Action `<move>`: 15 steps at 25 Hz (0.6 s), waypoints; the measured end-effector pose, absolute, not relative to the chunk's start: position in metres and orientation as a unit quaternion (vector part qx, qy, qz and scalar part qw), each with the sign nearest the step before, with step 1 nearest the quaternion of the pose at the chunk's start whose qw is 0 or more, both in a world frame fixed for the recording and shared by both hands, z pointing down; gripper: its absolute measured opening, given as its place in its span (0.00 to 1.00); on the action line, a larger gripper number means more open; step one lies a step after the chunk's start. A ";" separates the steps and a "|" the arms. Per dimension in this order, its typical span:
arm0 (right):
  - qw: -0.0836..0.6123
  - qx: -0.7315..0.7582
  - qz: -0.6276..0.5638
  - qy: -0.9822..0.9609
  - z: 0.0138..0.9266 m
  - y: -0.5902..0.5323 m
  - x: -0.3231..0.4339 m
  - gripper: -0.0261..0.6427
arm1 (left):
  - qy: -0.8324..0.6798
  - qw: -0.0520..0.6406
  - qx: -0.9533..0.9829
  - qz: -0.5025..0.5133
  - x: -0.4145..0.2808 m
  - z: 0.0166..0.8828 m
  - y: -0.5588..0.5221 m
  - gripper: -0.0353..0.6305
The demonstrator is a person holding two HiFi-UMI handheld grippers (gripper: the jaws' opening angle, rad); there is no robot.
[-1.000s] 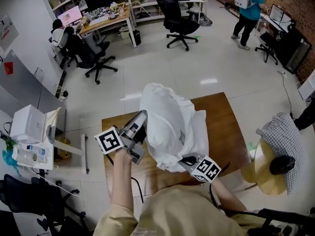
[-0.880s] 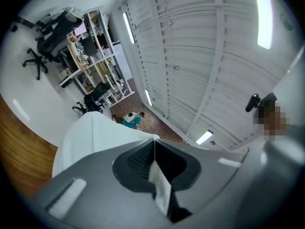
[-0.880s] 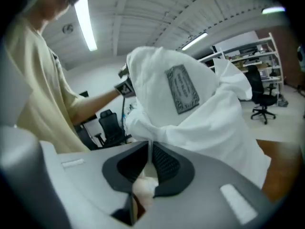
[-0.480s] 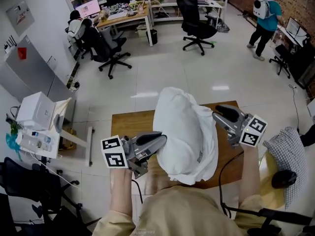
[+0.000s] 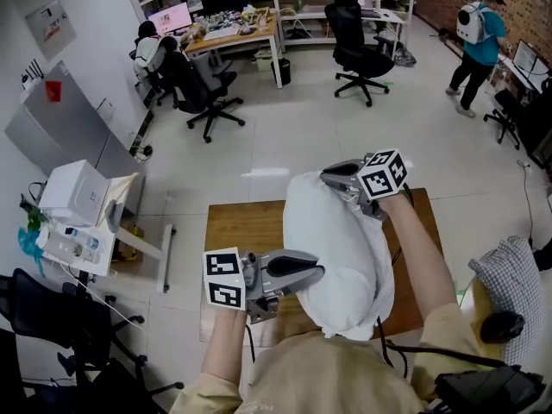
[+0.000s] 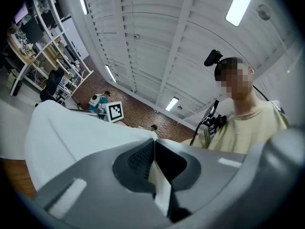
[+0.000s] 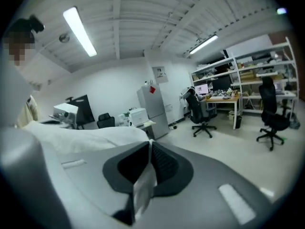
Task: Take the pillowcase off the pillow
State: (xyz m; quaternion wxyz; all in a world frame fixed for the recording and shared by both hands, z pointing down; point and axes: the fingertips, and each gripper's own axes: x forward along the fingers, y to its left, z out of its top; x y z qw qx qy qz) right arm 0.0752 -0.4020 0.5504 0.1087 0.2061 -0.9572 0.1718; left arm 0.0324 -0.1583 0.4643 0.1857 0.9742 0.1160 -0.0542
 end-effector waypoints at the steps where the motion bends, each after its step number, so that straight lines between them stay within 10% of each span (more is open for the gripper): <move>1: 0.125 0.215 0.162 -0.955 0.552 -0.409 0.069 0.06 | 0.122 0.181 0.974 -0.052 0.033 0.465 -0.156 0.07; 15: 0.217 0.371 0.192 -0.882 0.671 -0.472 0.092 0.06 | 0.000 0.184 0.982 -0.033 0.013 0.497 -0.208 0.07</move>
